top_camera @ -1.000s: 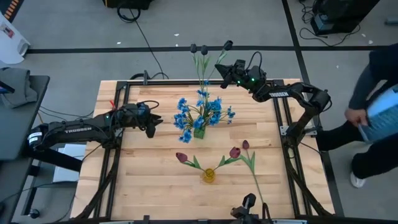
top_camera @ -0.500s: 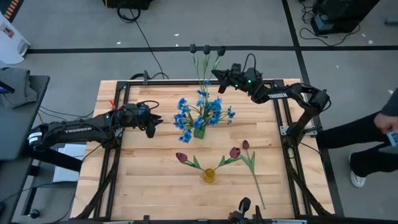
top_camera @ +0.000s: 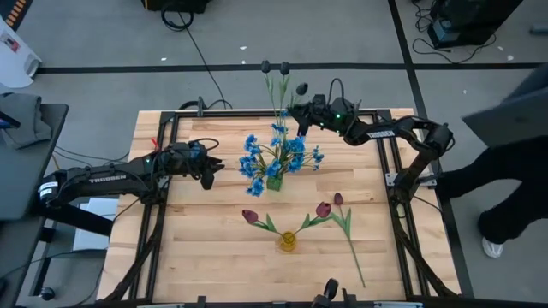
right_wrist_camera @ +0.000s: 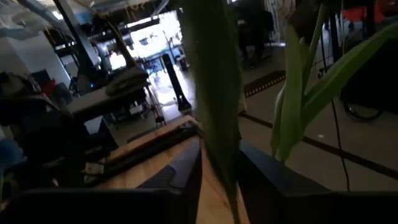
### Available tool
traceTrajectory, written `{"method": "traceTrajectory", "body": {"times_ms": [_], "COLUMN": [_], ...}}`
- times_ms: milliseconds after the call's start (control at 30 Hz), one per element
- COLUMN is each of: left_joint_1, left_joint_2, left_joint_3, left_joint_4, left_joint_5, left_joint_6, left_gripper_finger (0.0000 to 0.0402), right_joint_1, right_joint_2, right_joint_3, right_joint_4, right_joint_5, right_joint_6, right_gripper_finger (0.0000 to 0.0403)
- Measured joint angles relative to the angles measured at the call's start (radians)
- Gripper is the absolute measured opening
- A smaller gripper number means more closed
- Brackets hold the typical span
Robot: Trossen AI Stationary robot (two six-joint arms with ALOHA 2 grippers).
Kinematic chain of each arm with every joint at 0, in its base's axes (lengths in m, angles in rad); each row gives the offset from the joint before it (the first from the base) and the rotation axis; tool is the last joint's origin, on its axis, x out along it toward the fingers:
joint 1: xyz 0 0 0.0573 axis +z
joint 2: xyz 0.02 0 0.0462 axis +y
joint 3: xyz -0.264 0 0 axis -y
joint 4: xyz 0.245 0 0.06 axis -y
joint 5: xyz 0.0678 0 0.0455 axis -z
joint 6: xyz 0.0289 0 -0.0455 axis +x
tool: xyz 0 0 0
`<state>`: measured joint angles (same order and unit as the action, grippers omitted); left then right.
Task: Sort flowers into vase by color
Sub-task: Put the black tulip into the transparent vase, then put the red tulip into the yellow vase
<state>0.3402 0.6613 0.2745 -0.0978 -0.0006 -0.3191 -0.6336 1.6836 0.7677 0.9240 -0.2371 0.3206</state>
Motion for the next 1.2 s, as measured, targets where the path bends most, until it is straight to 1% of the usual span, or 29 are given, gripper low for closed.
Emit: {"method": "traceTrajectory", "body": {"times_ms": [233, 500, 667, 867, 1000, 1200], "left_joint_1": [0.0, 0.0, 0.0, 0.0, 0.0, 0.0], "left_joint_2": [0.0, 0.0, 0.0, 0.0, 0.0, 0.0], "left_joint_3": [0.0, 0.0, 0.0, 0.0, 0.0, 0.0], "left_joint_4": [0.0, 0.0, 0.0, -0.002, -0.003, -0.003], "left_joint_5": [0.0, 0.0, 0.0, 0.001, -0.001, -0.005], "left_joint_6": [0.0, 0.0, 0.0, 0.0, 0.0, 0.0], "left_gripper_finger": [0.0127, 0.0127, 0.0127, 0.0127, 0.0127, 0.0127], "right_joint_1": [0.004, 0.004, -0.004, -0.022, -0.032, -0.037], "right_joint_2": [0.0, -0.003, -0.037, -0.127, -0.191, -0.252], "right_joint_3": [0.0, 0.0, 0.0, 0.0, 0.0, 0.0], "right_joint_4": [-0.066, -0.092, -0.221, -0.367, -0.471, -0.686], "right_joint_5": [-0.001, -0.062, -0.072, -0.077, -0.079, -0.079], "right_joint_6": [-0.01, -0.038, -0.098, -0.168, -0.193, -0.193], "right_gripper_finger": [0.0154, 0.0197, 0.0223, 0.0248, 0.0255, 0.026]}}
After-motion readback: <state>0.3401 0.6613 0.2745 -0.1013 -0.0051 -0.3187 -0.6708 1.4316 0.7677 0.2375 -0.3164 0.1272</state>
